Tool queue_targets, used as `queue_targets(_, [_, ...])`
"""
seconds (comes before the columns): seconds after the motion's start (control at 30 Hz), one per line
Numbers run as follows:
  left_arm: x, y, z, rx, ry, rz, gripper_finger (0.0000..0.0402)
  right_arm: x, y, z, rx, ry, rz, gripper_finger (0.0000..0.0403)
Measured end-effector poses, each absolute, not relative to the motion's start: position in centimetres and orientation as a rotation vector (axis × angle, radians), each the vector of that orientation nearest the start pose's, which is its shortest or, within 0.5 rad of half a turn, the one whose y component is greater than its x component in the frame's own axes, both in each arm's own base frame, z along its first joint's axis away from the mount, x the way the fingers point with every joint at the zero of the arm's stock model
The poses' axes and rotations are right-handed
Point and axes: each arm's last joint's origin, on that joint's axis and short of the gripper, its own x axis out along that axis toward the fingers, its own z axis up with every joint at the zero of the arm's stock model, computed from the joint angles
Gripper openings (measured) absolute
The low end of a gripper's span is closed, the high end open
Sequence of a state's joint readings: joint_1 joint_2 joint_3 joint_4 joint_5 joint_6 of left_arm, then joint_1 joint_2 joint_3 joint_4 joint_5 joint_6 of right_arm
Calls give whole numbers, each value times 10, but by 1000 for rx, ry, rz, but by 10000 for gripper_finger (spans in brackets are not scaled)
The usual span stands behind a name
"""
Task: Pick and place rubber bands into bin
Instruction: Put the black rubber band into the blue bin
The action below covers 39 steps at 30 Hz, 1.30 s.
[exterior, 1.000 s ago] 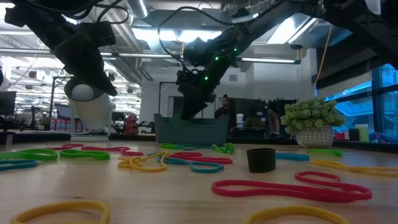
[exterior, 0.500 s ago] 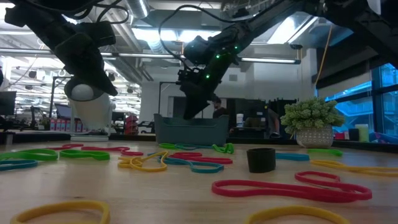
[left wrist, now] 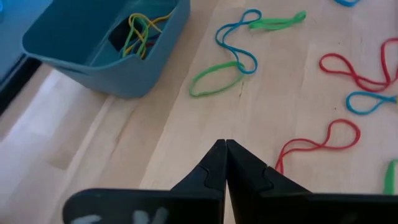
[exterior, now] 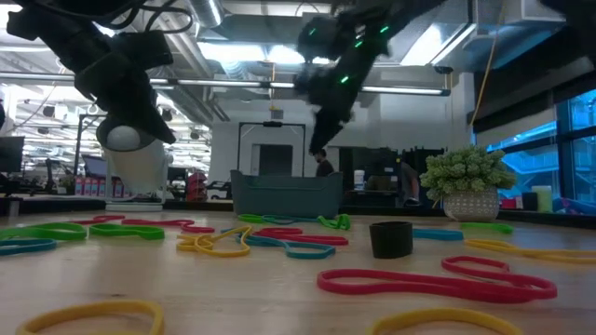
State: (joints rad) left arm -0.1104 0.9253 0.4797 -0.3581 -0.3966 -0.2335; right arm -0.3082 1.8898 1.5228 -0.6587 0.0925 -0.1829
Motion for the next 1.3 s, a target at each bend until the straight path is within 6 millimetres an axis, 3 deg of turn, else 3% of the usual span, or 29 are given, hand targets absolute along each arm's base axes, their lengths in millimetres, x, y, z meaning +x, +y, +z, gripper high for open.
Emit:
queue_targets(0.3, [179, -15, 209, 8, 721, 325, 2, 281, -43, 255, 59, 832, -287, 4])
queue_targets(0.5, [189, -33, 220, -11, 752, 337, 1, 222, 5, 238, 143, 598, -165, 7])
queue_targets(0.63, [200, -51, 219, -12, 831, 325, 2, 195, 22, 212, 166, 520, -82, 3])
queue_targets(0.87, [214, -85, 221, -118, 1067, 361, 2, 178, 36, 179, 164, 492, 7, 2])
queue_targets(1.1, [210, -119, 214, -357, 1320, 463, 2, 177, 40, 178, 210, 493, 18, 4])
queue_targets(1.3, [195, -149, 207, -460, 1396, 465, 18, 175, 45, 178, 226, 500, 38, 5])
